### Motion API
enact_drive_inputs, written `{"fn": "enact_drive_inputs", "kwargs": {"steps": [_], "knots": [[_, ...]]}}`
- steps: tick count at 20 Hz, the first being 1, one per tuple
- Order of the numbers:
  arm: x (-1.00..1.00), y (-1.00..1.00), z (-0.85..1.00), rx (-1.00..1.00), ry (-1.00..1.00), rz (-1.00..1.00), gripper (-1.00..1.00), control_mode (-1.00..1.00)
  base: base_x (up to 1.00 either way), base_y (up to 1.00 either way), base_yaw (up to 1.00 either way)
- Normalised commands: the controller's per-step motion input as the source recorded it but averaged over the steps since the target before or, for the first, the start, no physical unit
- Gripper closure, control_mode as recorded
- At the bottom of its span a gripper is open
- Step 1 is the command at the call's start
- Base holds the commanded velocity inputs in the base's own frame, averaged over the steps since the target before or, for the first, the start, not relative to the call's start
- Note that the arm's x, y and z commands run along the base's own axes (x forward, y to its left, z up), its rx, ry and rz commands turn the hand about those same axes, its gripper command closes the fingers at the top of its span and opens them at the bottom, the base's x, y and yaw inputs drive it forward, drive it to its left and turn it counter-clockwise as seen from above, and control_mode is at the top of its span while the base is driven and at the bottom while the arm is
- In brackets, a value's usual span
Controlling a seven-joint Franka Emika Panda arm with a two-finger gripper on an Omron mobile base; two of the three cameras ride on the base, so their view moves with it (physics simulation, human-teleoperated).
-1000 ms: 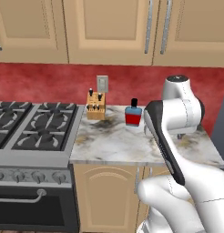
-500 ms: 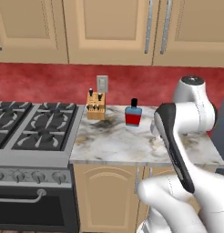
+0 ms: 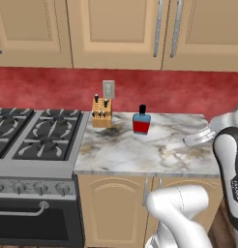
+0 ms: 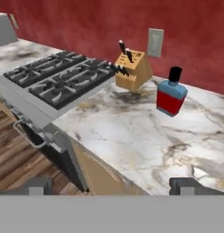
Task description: Move the drinks to the dining counter.
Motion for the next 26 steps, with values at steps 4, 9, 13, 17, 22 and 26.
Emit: {"fn": "enact_drive_inputs", "kwargs": {"steps": [4, 9, 13, 17, 22, 26], "knots": [[0.26, -0.43, 0.0, 0.24, -0.56, 0.32, -1.0, -1.0, 0.0, 0.0, 0.0], [0.47, -0.53, -0.24, 0.15, -0.18, 0.03, -1.0, -1.0, 0.0, 0.0, 0.0], [0.36, -0.14, -0.44, 0.14, -0.18, 0.08, -1.0, -1.0, 0.0, 0.0, 0.0], [0.4, -0.01, -0.3, 0.18, -0.34, 0.19, -1.0, -1.0, 0.0, 0.0, 0.0], [0.52, 0.0, -0.01, 0.12, -0.2, 0.17, -1.0, -1.0, 0.0, 0.0, 0.0], [0.44, 0.0, 0.0, 0.0, 0.0, 0.07, -1.0, -1.0, 0.0, 0.0, 0.0]]}}
